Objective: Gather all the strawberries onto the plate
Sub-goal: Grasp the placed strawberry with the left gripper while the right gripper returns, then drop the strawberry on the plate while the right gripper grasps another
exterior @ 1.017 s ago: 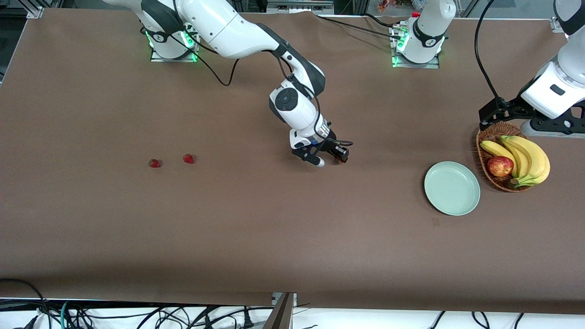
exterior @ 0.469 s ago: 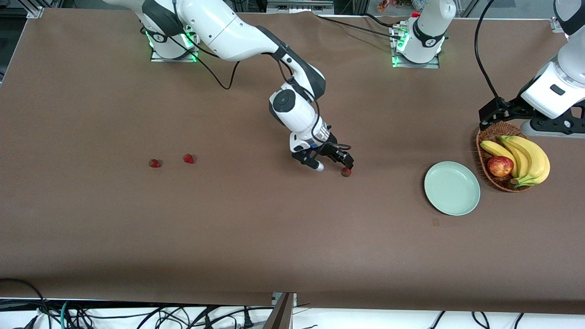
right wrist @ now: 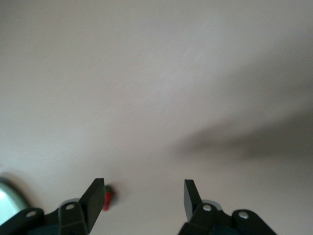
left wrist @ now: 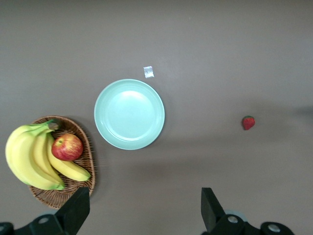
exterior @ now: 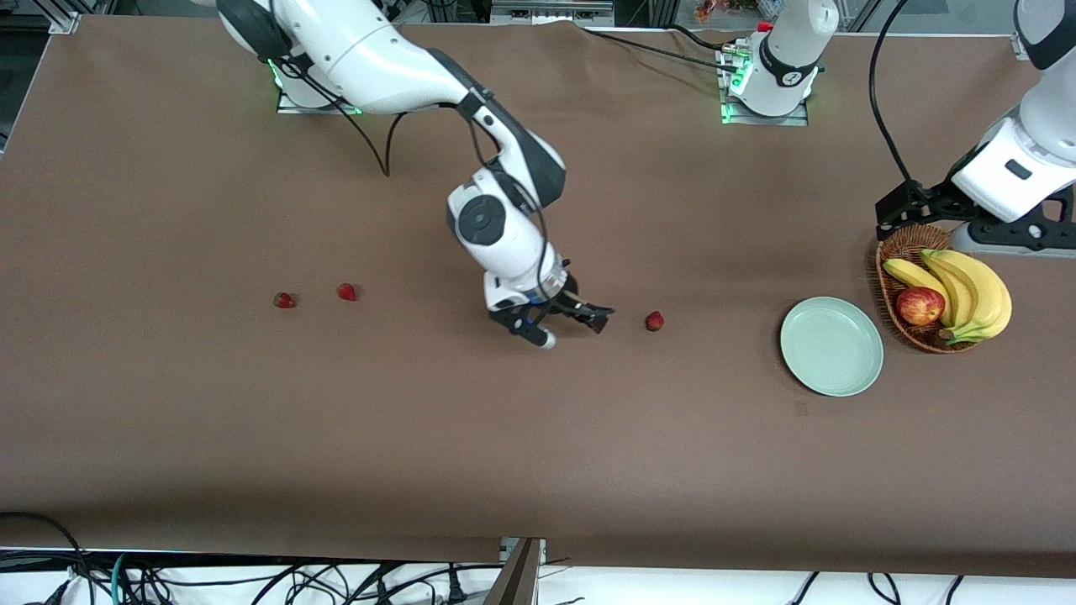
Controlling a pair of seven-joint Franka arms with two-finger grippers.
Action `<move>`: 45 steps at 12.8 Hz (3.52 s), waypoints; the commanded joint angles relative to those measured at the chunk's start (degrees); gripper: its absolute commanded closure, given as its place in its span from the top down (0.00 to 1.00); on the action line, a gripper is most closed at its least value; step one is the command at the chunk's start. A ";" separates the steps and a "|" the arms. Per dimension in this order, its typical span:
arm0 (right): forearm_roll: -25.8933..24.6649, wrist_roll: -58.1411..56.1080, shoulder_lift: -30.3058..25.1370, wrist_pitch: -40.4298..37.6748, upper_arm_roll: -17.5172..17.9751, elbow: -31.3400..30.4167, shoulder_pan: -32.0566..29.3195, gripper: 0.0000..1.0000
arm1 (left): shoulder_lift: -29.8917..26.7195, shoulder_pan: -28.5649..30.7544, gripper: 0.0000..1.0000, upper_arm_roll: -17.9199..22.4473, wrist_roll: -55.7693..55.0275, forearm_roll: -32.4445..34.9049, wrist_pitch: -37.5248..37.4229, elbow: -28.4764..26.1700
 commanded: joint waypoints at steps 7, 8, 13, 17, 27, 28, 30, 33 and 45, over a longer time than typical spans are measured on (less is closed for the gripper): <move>-4.09 -32.57 -15.59 -17.52 -12.24 -18.57 -2.54 0.74 | 21.22 -13.54 1.00 -2.22 -0.39 -5.07 13.12 1.16; -3.91 -36.53 -18.66 -15.86 -13.91 -23.67 -2.54 0.74 | 23.24 -15.21 1.00 -2.22 -0.30 -5.07 16.90 0.90; -3.82 -57.99 -28.18 -3.21 -21.30 -46.98 -2.63 0.74 | 29.32 -18.12 1.00 -2.40 -0.74 -5.07 35.43 -6.80; -3.65 -62.85 -29.68 7.96 -22.89 -58.07 -2.71 0.79 | 30.11 -18.65 1.00 -2.40 0.14 -4.89 49.63 -16.06; -3.21 -63.64 -28.89 10.17 -22.98 -59.49 -4.03 0.61 | 29.69 -19.27 0.00 -2.40 0.23 2.84 49.64 -15.63; -3.12 -64.34 -28.28 10.78 -22.89 -59.40 -4.64 0.61 | 28.28 -19.27 0.00 -2.40 -0.03 2.84 49.29 -15.54; -3.03 -65.05 -27.92 11.31 -22.89 -59.14 -5.26 0.61 | 25.04 -18.57 0.00 -2.05 0.57 2.93 44.48 -14.93; -2.07 -65.05 -27.48 11.40 -22.80 -59.05 -5.26 0.53 | 22.74 -14.19 0.00 -2.04 10.73 2.93 30.61 -9.33; 6.71 -60.67 -23.46 4.03 -20.01 -45.64 -2.28 0.11 | 33.90 11.93 0.35 -1.96 64.30 2.84 28.72 -4.38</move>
